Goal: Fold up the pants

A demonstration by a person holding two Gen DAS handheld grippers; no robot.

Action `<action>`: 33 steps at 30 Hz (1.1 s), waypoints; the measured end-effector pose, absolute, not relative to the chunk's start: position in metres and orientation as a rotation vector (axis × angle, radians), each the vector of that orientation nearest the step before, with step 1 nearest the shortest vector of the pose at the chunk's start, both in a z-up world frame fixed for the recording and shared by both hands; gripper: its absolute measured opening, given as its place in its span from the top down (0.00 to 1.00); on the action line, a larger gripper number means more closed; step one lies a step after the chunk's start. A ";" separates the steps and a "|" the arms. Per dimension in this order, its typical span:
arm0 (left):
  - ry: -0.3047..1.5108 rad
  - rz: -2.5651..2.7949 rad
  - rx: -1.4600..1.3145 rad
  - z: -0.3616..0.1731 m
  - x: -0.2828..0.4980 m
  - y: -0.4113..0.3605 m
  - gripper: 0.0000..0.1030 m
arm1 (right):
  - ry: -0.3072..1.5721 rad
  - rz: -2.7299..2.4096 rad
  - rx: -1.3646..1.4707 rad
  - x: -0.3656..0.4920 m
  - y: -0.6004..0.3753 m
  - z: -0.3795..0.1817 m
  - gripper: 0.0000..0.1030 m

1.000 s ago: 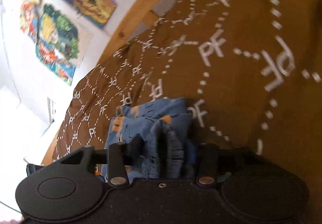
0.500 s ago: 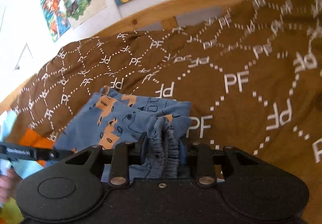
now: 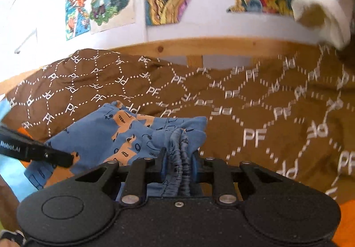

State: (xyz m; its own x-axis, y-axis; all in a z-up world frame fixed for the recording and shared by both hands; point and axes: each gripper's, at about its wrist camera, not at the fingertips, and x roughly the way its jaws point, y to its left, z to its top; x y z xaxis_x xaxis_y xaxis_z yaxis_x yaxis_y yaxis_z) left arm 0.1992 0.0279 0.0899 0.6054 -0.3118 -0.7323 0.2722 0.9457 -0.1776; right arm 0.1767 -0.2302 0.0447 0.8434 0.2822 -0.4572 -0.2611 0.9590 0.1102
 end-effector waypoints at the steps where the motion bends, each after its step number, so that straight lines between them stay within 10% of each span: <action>1: 0.853 -0.341 -0.050 0.091 0.200 0.027 0.84 | 0.474 0.283 0.028 0.175 -0.229 0.046 0.79; 27: 0.708 -0.412 -0.013 0.086 0.280 -0.006 0.85 | 0.329 0.185 -0.121 0.262 -0.246 0.064 0.79; 33: 0.795 -0.323 -0.082 0.054 0.292 0.014 0.73 | 0.419 0.133 -0.085 0.288 -0.252 0.034 0.60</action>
State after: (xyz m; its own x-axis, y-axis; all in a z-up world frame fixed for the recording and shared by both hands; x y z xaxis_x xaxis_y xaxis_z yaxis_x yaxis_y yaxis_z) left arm 0.2922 0.0139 0.0542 0.6540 -0.3152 -0.6877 0.2540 0.9478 -0.1928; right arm 0.2877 -0.2521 0.0343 0.9050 0.1111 -0.4107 -0.1460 0.9878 -0.0544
